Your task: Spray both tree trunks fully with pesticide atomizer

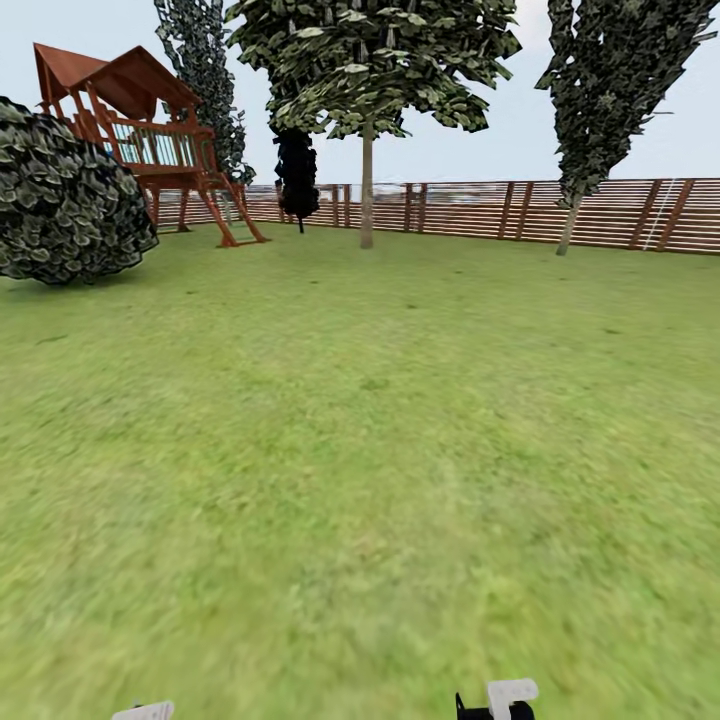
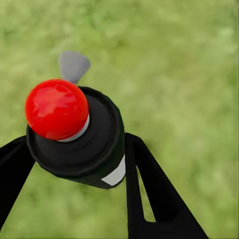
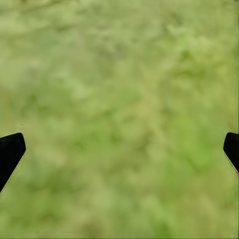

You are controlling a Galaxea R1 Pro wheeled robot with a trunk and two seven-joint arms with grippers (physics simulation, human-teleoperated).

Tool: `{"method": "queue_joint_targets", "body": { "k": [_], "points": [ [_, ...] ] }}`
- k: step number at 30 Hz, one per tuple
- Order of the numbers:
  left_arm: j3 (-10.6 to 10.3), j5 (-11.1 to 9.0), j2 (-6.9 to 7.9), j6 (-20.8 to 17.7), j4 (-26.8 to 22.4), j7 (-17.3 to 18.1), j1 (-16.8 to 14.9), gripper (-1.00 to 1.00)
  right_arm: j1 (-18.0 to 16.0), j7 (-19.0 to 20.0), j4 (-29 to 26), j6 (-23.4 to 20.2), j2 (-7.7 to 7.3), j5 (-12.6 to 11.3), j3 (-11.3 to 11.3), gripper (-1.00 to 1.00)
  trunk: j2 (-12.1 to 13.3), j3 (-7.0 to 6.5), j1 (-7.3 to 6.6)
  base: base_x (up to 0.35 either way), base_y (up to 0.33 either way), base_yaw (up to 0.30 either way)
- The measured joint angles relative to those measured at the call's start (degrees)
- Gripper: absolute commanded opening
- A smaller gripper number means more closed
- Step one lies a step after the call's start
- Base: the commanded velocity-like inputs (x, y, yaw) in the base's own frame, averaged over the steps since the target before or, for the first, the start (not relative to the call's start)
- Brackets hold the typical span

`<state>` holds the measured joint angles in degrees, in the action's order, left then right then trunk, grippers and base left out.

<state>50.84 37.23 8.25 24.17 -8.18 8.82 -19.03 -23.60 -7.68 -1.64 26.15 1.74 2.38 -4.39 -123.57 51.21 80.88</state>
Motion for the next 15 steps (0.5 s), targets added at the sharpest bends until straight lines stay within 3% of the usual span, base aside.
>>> {"method": "queue_joint_targets", "body": {
  "k": [15],
  "points": [
    [-0.1,0.0,-0.26,0.0,0.2,0.0,0.0,-1.00,0.0,0.0,0.0,0.0,0.00,0.0,0.0,1.00,0.0,0.00,0.00,0.340,0.000,0.000]
  ]
}}
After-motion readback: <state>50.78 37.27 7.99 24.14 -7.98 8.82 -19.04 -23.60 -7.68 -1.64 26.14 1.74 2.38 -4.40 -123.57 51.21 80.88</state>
